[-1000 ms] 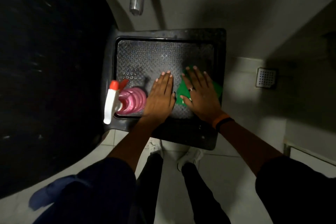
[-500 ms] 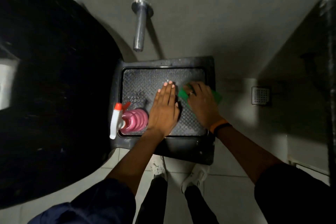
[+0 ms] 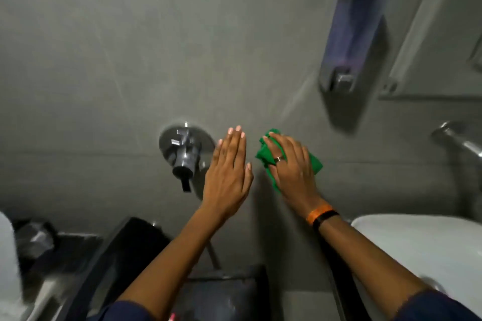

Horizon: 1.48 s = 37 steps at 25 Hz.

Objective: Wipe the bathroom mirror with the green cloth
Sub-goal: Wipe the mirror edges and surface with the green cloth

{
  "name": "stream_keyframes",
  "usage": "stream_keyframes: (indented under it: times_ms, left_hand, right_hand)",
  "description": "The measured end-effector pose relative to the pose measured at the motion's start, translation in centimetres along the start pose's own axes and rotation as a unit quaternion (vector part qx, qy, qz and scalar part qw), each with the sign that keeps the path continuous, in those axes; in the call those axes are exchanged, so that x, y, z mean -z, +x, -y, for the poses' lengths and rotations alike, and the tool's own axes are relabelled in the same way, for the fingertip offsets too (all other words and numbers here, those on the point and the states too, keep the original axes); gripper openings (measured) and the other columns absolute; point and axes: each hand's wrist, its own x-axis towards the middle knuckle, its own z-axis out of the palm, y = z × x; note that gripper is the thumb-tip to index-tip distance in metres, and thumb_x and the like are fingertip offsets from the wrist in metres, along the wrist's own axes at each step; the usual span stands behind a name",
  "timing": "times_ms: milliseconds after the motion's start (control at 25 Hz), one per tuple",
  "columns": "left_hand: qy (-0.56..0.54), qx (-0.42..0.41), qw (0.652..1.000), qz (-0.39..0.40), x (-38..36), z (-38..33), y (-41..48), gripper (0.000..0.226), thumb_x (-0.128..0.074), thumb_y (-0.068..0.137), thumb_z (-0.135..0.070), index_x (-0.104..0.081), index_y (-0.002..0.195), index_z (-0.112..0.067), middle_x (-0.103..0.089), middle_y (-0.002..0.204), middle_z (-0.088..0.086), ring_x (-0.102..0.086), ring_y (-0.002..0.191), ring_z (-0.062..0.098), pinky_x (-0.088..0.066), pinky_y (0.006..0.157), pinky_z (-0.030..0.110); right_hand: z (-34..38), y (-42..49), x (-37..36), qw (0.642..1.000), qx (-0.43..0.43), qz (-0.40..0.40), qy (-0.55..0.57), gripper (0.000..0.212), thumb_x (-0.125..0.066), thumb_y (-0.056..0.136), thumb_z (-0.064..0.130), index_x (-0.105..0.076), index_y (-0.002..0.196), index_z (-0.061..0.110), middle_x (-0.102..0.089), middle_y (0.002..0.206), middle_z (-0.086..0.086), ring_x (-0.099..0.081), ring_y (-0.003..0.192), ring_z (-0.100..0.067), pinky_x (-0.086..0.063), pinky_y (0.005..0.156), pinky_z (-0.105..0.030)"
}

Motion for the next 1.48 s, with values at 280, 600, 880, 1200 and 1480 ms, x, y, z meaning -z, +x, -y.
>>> stream_keyframes:
  times_ms: [280, 600, 880, 1200, 1480]
  left_hand:
    - [0.058, -0.034, 0.985, -0.156, 13.7, -3.1, 17.9, 0.069, -0.031, 0.104, -0.039, -0.013, 0.158, -0.001, -0.011, 0.169, 0.017, -0.004, 0.157, 0.027, -0.007, 0.129, 0.044]
    - [0.073, -0.129, 0.951, -0.273, 18.4, -5.1, 31.6, 0.069, -0.031, 0.103, -0.041, -0.016, 0.158, -0.002, -0.014, 0.169, 0.016, -0.006, 0.157, 0.027, -0.015, 0.127, 0.047]
    - [0.07, -0.179, 0.929, -0.316, 18.4, -11.7, 41.0, 0.07, -0.028, 0.102, -0.045, -0.022, 0.157, -0.001, -0.022, 0.166, 0.018, -0.016, 0.155, 0.03, -0.014, 0.126, 0.045]
    - [0.091, -0.199, 0.921, -0.322, 17.2, -15.9, 47.8, 0.073, -0.026, 0.1, -0.048, -0.023, 0.156, 0.0, -0.024, 0.165, 0.02, -0.016, 0.154, 0.032, -0.012, 0.127, 0.044]
    - [0.115, -0.206, 0.912, -0.336, 16.9, -19.1, 51.2, 0.075, -0.022, 0.1, -0.05, -0.018, 0.157, -0.001, -0.018, 0.166, 0.02, -0.011, 0.155, 0.032, -0.013, 0.126, 0.047]
  right_hand:
    - [-4.2, 21.3, 11.7, 0.971, 0.085, -0.208, -0.085, 0.043, -0.069, 0.098, 0.018, -0.062, 0.139, 0.006, -0.065, 0.138, -0.016, -0.064, 0.122, -0.036, -0.051, 0.099, -0.045]
    - [-10.1, 33.9, 19.7, 0.909, 0.158, -0.325, -0.21, 0.045, -0.072, 0.097, 0.017, -0.061, 0.139, 0.005, -0.064, 0.139, -0.018, -0.062, 0.124, -0.037, -0.049, 0.096, -0.046]
    - [-19.0, 41.7, 27.4, 0.869, 0.123, -0.407, -0.254, 0.053, -0.076, 0.091, 0.02, -0.06, 0.139, 0.005, -0.063, 0.14, -0.018, -0.048, 0.13, -0.031, -0.042, 0.107, -0.045]
    - [-28.6, 48.5, 28.3, 0.934, 0.063, -0.243, -0.253, 0.083, -0.047, 0.094, 0.065, -0.029, 0.16, 0.018, -0.022, 0.17, -0.01, -0.015, 0.159, -0.028, -0.009, 0.129, -0.054]
    - [-32.4, 50.3, 30.4, 0.917, 0.081, -0.28, -0.271, 0.069, -0.049, 0.097, 0.057, -0.04, 0.156, 0.025, -0.034, 0.166, -0.008, -0.024, 0.156, -0.03, -0.017, 0.127, -0.057]
